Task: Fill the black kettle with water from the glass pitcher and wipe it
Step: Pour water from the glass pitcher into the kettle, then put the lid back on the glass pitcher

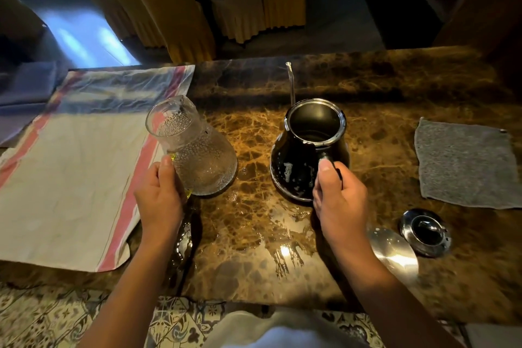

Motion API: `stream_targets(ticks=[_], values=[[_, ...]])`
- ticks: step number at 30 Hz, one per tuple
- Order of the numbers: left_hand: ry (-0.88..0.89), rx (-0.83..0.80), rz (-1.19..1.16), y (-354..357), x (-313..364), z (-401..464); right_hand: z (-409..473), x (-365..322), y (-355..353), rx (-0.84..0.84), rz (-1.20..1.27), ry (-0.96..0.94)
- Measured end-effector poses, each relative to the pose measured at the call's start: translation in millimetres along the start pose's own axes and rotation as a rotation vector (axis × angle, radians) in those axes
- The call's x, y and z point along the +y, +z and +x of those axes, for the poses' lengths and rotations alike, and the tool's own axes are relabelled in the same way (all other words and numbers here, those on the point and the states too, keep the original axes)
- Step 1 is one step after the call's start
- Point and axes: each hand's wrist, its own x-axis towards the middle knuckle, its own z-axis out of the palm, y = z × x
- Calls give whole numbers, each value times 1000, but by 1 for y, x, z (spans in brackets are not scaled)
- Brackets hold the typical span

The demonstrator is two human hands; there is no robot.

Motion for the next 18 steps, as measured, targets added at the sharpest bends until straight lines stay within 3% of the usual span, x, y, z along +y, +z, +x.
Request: stream_targets(ticks=[6,8,13,18], values=[[43,-10,15,-1,-3,0,-16,4,-35,2,-322,-167],[48,-6,14,1,-3,-1,-20,10,-61,-33,-535,-192],[44,-12,-33,1,-6,-2,-44,21,-119,-227,-1014,-83],[60,7,-43,3,-4,-3,-64,23,-140,-283,-1177,4]])
